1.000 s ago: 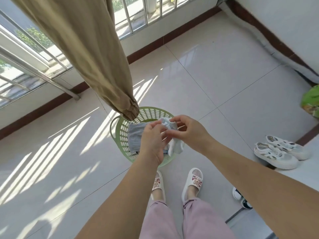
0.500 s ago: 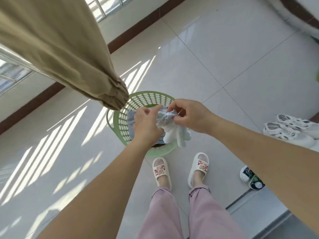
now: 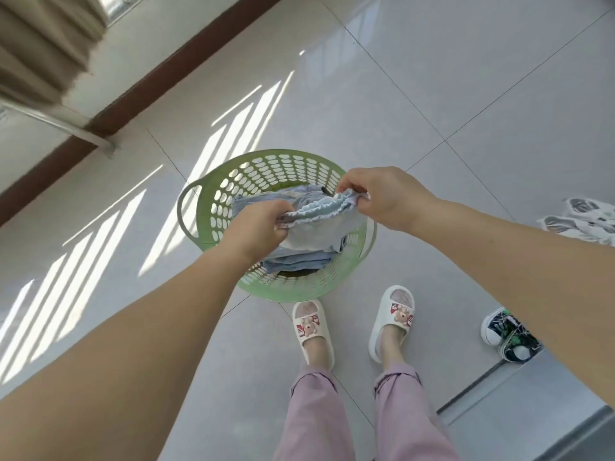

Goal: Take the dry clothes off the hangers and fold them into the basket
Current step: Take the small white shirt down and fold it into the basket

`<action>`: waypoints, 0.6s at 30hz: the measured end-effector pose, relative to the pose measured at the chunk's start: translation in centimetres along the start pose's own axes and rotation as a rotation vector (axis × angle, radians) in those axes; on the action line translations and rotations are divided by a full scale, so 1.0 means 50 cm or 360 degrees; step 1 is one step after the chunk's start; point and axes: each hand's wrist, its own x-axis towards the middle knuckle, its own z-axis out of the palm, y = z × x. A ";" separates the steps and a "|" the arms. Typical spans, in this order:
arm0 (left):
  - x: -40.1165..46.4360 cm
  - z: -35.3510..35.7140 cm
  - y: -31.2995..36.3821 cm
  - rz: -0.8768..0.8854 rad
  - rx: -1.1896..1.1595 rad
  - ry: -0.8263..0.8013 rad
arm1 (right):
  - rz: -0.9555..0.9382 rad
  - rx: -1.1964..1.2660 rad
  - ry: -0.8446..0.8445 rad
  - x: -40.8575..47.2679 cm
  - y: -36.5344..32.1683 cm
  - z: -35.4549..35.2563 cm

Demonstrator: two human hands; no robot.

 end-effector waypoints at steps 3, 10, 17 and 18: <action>0.044 0.019 -0.027 -0.0027 0.0026 0.0217 | -0.0003 -0.0010 0.0137 0.054 0.017 0.040; 0.113 0.096 -0.109 -0.0055 0.0099 0.0361 | -0.0020 -0.0091 0.0229 0.146 0.062 0.140; 0.127 0.248 -0.222 -0.0083 0.0364 -0.0038 | 0.0037 -0.0212 -0.0182 0.177 0.144 0.337; 0.126 0.279 -0.240 -0.0126 0.0417 -0.0189 | 0.0066 -0.0237 -0.0311 0.181 0.154 0.372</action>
